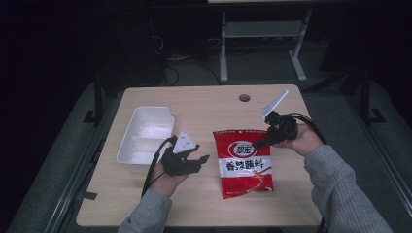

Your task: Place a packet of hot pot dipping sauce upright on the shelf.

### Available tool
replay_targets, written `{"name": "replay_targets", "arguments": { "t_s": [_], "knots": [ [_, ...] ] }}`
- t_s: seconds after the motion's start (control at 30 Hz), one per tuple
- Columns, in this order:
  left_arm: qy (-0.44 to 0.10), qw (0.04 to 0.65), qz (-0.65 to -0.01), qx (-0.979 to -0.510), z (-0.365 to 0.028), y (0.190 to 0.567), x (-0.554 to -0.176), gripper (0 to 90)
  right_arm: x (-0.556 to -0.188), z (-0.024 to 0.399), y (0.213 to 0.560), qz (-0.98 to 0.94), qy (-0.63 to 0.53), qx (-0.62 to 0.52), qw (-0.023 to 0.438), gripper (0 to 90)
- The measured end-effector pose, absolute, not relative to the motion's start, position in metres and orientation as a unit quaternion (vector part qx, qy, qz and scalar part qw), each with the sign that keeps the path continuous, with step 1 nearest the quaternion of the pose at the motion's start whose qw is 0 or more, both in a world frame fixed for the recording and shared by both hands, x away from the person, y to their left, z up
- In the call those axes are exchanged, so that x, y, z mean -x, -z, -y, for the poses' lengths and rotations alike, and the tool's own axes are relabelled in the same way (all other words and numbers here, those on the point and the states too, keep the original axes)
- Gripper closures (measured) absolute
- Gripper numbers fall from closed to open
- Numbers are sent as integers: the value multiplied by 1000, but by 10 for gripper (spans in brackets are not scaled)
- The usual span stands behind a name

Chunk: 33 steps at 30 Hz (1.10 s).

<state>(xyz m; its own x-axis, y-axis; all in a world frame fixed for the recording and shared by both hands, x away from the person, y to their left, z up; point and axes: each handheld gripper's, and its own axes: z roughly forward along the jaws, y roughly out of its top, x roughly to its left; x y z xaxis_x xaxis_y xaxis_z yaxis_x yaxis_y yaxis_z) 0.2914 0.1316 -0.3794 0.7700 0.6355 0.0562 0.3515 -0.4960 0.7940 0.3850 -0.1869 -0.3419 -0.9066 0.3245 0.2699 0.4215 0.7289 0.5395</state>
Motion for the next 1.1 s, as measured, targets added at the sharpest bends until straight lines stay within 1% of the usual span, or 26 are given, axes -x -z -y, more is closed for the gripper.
{"name": "replay_targets", "arguments": {
  "t_s": [0.23, 0.43, 0.57, 0.63, 0.83, 0.93, 1.1],
  "knots": [
    [-166, 403, -279, -855, -137, 391, -279, 460, -378, 192, 320, 917, 336, 205, 69, 883],
    [-159, 403, -266, -861, -144, 399, -270, 431, -374, 188, 301, 914, 344, 206, 63, 885],
    [-157, 396, -261, -866, -149, 404, -263, 398, -372, 181, 287, 915, 340, 211, 47, 886],
    [-155, 392, -256, -870, -152, 406, -260, 386, -374, 179, 280, 910, 343, 227, 41, 886],
    [-151, 381, -245, -879, -155, 414, -251, 353, -386, 172, 269, 873, 382, 299, 44, 885],
    [-148, 381, -241, -880, -155, 417, -248, 344, -391, 163, 265, 860, 400, 314, 49, 885],
    [-145, 375, -233, -886, -156, 421, -244, 329, -400, 141, 259, 852, 408, 325, 41, 885]
  ]
}}
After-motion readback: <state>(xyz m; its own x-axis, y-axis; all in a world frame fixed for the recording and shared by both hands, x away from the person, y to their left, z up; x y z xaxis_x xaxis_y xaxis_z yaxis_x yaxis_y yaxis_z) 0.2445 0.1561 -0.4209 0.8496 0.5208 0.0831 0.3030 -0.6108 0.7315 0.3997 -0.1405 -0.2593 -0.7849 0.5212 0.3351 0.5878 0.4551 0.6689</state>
